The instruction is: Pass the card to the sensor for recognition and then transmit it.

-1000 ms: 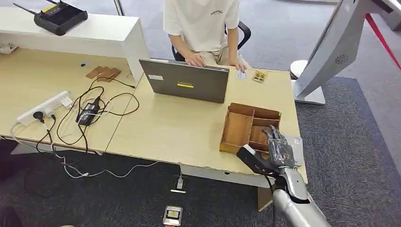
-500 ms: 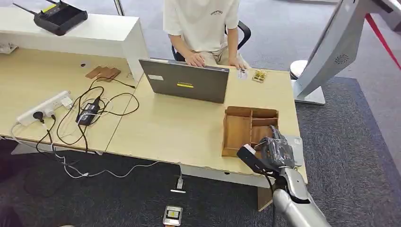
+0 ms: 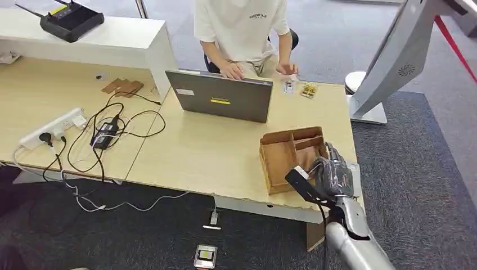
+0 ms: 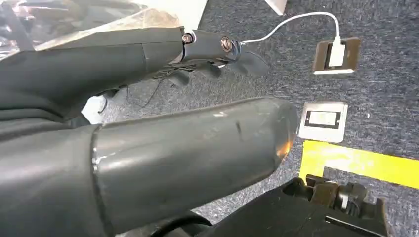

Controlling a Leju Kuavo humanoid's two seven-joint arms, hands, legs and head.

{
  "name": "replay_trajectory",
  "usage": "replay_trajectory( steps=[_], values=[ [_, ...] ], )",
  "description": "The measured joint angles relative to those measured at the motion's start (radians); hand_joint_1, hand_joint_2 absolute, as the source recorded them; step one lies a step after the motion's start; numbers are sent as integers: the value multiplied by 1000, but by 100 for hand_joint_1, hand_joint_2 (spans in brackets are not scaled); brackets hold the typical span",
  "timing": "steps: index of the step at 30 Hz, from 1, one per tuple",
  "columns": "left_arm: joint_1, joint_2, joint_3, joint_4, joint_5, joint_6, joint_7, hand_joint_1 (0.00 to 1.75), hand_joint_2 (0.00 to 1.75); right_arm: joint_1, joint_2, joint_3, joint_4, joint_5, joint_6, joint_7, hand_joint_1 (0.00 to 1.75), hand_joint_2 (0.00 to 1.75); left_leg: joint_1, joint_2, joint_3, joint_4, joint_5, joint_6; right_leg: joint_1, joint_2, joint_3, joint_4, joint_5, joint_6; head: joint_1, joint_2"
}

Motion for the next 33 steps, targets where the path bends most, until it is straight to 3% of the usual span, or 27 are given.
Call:
replay_trajectory(
  steps=[6,17,25,33],
  values=[
    [0,0,0,0,-14,-4,-15,0,0,-35,-10,-26,-122,15,-70,12,175,175,0,0,0,0,0,0,0,0,0,0,0,0,0,0],
    [0,0,0,0,-15,-10,-23,0,0,-97,-17,-44,-312,1,-28,35,175,175,0,0,0,0,0,0,0,0,0,0,0,0,0,0],
    [-6,0,0,0,-48,-42,-27,0,0,-196,7,-35,-232,-87,8,10,175,175,0,0,-1,0,1,0,0,0,0,0,1,0,0,0],
    [-21,-3,-1,-1,-89,-85,-35,0,0,-372,66,-19,-16,-101,20,-11,175,175,0,-1,-1,0,2,-1,0,0,0,1,2,0,0,0]
  ],
)
